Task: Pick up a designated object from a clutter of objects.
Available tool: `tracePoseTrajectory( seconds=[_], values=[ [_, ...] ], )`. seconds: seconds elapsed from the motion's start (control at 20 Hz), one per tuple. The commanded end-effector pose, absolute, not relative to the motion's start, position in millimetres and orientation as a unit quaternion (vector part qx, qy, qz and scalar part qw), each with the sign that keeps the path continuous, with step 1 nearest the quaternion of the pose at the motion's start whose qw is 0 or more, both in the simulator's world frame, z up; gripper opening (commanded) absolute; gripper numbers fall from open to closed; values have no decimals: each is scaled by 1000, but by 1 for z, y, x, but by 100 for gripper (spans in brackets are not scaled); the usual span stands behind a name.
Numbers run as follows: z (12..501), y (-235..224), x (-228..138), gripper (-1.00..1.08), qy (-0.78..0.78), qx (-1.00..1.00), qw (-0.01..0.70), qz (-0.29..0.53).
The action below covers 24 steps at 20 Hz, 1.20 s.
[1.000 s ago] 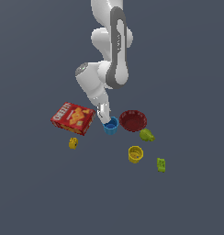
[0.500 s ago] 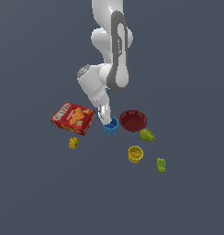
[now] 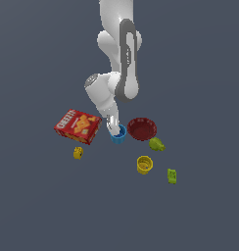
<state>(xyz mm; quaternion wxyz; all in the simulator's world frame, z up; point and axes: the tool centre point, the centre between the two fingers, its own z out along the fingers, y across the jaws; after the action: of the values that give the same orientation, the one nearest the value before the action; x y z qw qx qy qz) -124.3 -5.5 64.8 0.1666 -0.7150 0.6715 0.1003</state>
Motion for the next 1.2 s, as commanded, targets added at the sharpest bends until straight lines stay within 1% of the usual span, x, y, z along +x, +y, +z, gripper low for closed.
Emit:
tracePoseTrajectory(
  seconds=[0.0, 0.65, 1.15],
  values=[
    [64, -5, -124, -100, 672, -715, 167, 100],
    [67, -6, -123, -100, 672, -715, 167, 100],
    [93, -8, -108, -100, 672, -715, 165, 99]
  ],
)
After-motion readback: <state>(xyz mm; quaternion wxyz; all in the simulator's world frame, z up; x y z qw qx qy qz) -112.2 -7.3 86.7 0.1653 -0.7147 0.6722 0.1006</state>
